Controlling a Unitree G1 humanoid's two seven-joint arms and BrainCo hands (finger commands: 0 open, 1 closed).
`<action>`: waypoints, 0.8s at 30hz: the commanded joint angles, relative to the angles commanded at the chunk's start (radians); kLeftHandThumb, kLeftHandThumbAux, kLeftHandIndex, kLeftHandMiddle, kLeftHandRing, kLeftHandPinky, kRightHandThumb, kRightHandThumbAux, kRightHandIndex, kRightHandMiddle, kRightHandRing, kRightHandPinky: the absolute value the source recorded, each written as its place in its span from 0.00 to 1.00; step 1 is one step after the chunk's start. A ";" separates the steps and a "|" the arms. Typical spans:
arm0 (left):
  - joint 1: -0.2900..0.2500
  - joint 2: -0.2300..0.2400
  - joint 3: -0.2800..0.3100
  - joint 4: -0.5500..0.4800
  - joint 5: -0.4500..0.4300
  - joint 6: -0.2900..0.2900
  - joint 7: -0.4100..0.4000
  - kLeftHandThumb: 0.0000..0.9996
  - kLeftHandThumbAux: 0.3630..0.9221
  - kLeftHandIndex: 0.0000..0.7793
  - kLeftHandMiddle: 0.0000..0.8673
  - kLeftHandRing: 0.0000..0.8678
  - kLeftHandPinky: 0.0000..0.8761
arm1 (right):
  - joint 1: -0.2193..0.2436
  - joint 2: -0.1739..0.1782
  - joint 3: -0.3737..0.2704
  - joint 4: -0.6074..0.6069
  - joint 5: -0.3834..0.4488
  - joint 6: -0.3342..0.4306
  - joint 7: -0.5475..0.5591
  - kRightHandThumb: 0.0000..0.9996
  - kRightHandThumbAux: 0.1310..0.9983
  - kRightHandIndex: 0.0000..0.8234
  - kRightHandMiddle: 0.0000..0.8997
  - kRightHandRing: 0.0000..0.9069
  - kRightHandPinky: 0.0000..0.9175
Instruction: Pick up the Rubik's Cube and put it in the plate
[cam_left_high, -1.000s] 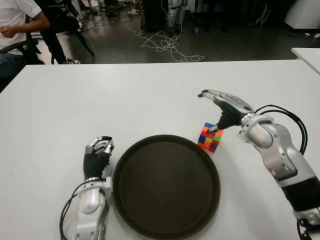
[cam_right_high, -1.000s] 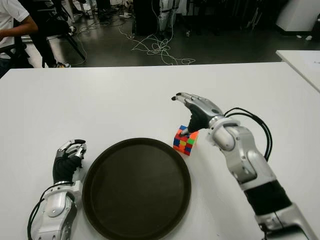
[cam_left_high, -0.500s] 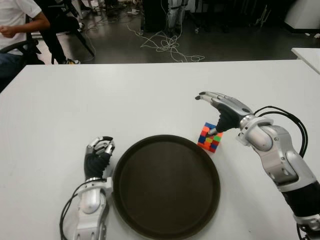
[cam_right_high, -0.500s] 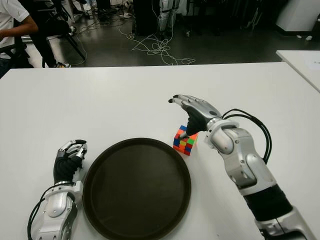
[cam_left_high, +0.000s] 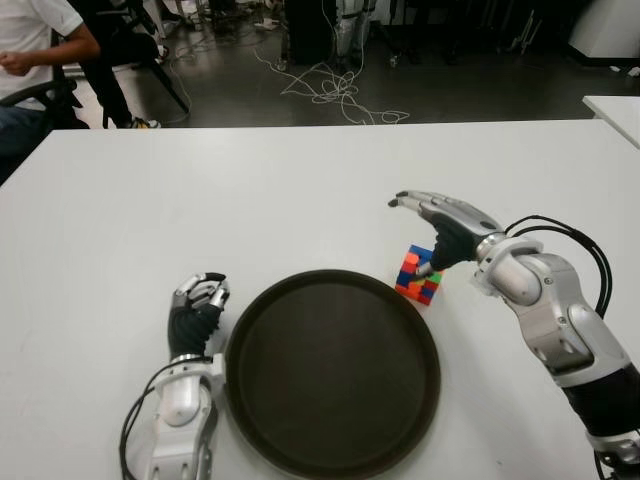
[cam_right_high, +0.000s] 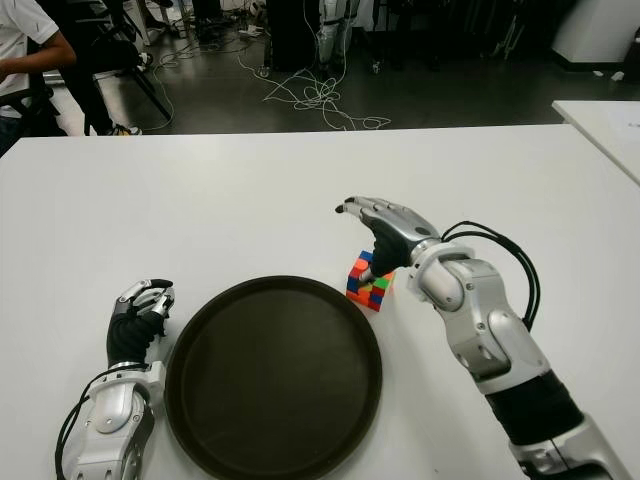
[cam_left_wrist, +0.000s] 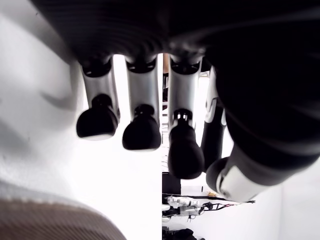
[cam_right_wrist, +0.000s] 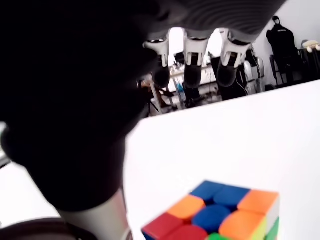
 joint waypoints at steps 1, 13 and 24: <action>0.000 0.001 0.000 0.001 0.001 0.001 0.000 0.71 0.61 0.57 0.91 0.94 0.93 | -0.002 0.000 0.002 0.007 -0.001 -0.001 0.000 0.00 0.93 0.01 0.01 0.04 0.07; 0.001 0.009 -0.002 -0.002 -0.006 0.018 -0.017 0.71 0.61 0.57 0.91 0.94 0.93 | -0.019 0.004 0.008 0.028 -0.004 0.063 0.044 0.00 0.89 0.00 0.03 0.06 0.07; 0.002 0.001 0.001 -0.002 -0.020 0.000 -0.016 0.71 0.61 0.57 0.91 0.94 0.93 | -0.021 0.015 0.004 0.050 0.008 0.072 0.027 0.00 0.89 0.01 0.03 0.06 0.08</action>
